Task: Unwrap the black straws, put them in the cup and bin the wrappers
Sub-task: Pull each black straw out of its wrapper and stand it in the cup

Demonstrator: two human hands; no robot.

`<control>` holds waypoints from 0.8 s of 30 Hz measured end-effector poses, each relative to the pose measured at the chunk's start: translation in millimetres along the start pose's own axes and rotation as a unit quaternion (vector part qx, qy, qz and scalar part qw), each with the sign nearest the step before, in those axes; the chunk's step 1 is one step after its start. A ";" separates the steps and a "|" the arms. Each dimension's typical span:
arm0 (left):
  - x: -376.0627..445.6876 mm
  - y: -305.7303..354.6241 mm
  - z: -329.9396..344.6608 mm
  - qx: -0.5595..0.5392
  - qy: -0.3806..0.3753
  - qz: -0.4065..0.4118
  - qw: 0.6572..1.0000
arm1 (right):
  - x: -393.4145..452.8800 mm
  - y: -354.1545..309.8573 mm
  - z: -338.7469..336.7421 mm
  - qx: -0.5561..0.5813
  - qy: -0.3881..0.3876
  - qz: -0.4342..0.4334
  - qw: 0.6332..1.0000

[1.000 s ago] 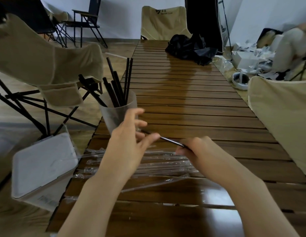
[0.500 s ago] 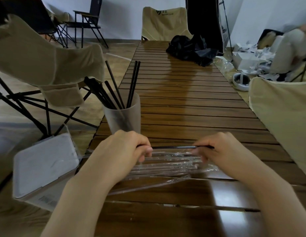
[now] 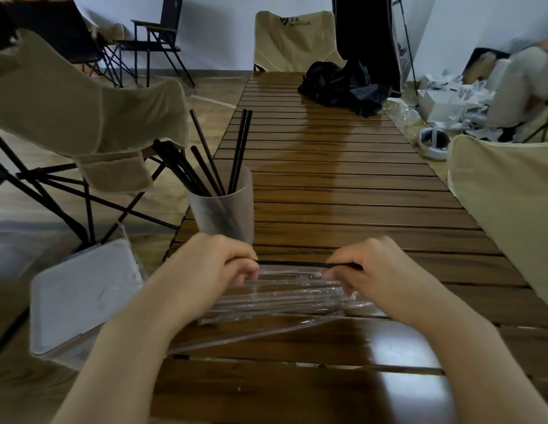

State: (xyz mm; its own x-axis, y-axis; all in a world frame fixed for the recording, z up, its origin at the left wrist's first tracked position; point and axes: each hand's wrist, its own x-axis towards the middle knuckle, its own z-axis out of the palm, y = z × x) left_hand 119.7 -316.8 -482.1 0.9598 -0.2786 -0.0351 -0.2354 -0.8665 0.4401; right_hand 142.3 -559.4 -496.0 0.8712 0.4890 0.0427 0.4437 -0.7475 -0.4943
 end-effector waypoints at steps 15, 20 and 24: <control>-1.1 -17.5 -4.0 -0.009 0.034 0.030 0.999 | -5.1 6.7 -2.2 0.028 0.052 -0.003 0.998; 0.6 -15.3 0.8 -0.010 0.031 0.042 0.999 | -0.9 -4.3 4.2 0.039 0.052 -0.023 0.998; -1.4 -15.9 -5.1 -0.023 0.021 0.021 0.999 | 0.2 -9.0 6.2 0.063 0.037 -0.015 0.997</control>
State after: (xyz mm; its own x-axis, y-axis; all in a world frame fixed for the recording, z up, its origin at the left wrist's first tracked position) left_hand 122.8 -300.5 -484.5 0.9551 -0.2957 0.0205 -0.2687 -0.8344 0.4812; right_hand 137.1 -549.8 -496.9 0.8730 0.4726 0.1206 0.4441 -0.6681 -0.5970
